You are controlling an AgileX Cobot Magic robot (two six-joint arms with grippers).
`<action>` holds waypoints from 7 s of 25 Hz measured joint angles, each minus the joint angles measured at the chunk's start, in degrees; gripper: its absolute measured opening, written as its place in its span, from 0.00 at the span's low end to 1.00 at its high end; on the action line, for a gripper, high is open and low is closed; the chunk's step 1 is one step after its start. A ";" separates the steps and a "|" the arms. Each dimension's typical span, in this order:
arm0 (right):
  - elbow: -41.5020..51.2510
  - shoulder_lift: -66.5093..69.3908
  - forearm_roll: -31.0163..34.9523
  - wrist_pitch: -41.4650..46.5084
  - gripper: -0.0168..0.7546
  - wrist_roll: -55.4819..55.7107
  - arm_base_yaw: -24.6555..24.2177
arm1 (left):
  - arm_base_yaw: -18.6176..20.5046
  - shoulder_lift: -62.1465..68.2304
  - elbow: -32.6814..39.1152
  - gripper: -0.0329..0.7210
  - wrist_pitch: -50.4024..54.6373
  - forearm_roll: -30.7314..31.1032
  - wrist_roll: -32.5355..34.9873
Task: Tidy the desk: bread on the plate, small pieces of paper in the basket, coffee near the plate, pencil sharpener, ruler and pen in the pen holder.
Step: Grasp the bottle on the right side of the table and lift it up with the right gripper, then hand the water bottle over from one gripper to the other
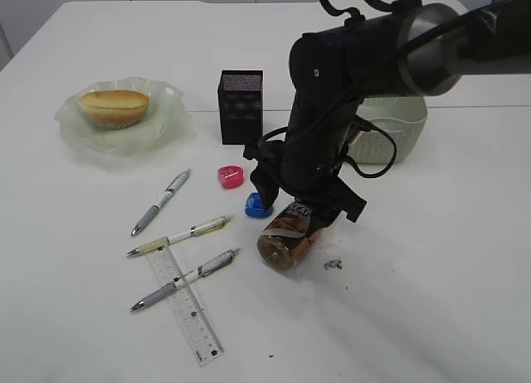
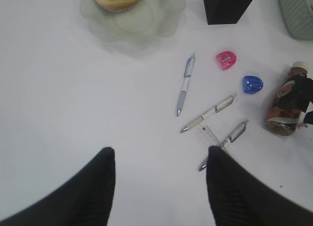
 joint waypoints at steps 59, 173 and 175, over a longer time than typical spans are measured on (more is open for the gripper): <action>-1.02 4.96 2.17 5.83 0.47 -28.48 0.04 | 0.00 0.00 0.00 0.62 0.00 0.00 0.00; 23.92 -31.51 81.77 -9.06 0.46 -134.61 -4.90 | -5.36 25.63 11.43 0.64 -6.88 -86.19 64.83; 23.92 -31.51 81.77 -9.06 0.46 -134.61 -4.90 | -5.36 25.61 11.43 0.54 -6.60 -86.19 64.83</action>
